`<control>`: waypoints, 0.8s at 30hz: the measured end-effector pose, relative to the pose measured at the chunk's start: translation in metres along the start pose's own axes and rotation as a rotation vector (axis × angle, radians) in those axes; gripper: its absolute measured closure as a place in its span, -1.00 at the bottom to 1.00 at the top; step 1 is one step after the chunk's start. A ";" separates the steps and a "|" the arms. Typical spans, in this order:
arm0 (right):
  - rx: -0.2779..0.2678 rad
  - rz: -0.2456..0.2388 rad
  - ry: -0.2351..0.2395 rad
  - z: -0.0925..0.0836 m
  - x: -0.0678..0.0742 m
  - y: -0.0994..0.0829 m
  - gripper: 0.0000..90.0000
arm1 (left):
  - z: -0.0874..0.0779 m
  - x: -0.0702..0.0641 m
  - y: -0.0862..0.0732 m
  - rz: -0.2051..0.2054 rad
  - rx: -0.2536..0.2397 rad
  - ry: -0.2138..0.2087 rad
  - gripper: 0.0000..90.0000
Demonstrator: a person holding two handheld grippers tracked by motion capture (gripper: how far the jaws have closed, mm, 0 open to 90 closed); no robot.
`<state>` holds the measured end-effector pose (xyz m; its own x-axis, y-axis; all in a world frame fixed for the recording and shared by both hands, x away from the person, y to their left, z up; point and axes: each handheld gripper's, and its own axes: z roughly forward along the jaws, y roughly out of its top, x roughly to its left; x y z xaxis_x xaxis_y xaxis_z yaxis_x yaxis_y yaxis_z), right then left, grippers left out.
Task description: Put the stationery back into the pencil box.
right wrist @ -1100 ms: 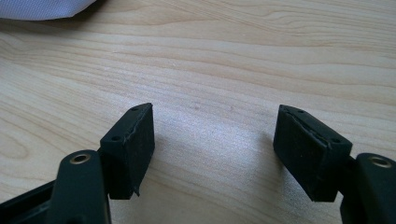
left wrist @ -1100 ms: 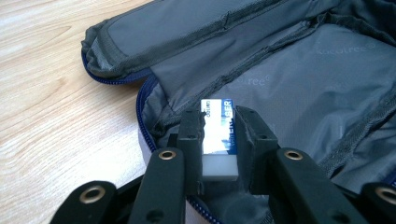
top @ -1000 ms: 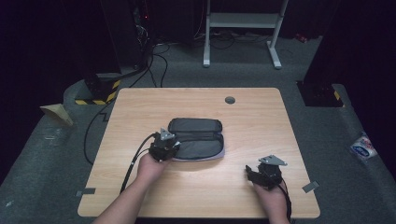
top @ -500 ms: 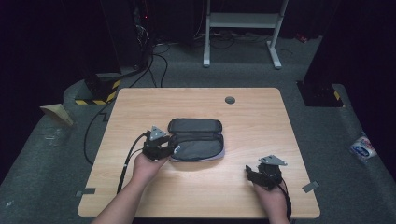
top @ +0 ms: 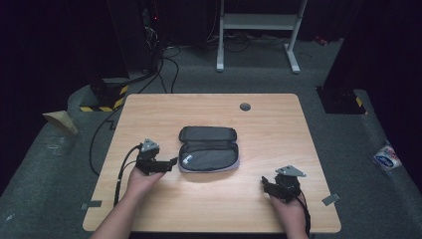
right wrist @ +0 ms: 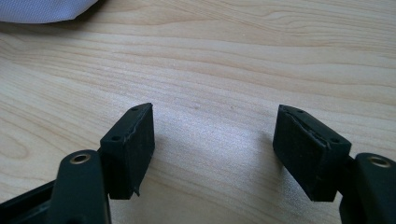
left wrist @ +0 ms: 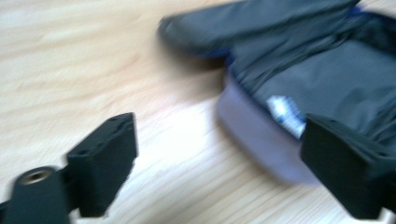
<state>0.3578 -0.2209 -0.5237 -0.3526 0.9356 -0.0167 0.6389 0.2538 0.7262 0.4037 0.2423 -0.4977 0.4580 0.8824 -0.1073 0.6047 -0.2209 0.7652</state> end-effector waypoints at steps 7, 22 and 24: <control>0.000 0.000 0.000 0.000 0.000 0.000 -0.35 | -0.008 0.019 -0.032 0.023 0.061 0.043 -0.94; 0.001 0.002 -0.006 -0.001 0.001 0.000 -0.34 | -0.045 0.026 -0.075 -0.009 0.043 0.178 -0.66; 0.001 0.003 -0.005 -0.001 0.001 0.000 -0.34 | -0.045 0.026 -0.075 -0.004 0.046 0.173 -0.67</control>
<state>0.3567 -0.2203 -0.5235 -0.3472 0.9376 -0.0184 0.6409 0.2516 0.7252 0.3410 0.3004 -0.5295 0.3386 0.9409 0.0036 0.6376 -0.2323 0.7345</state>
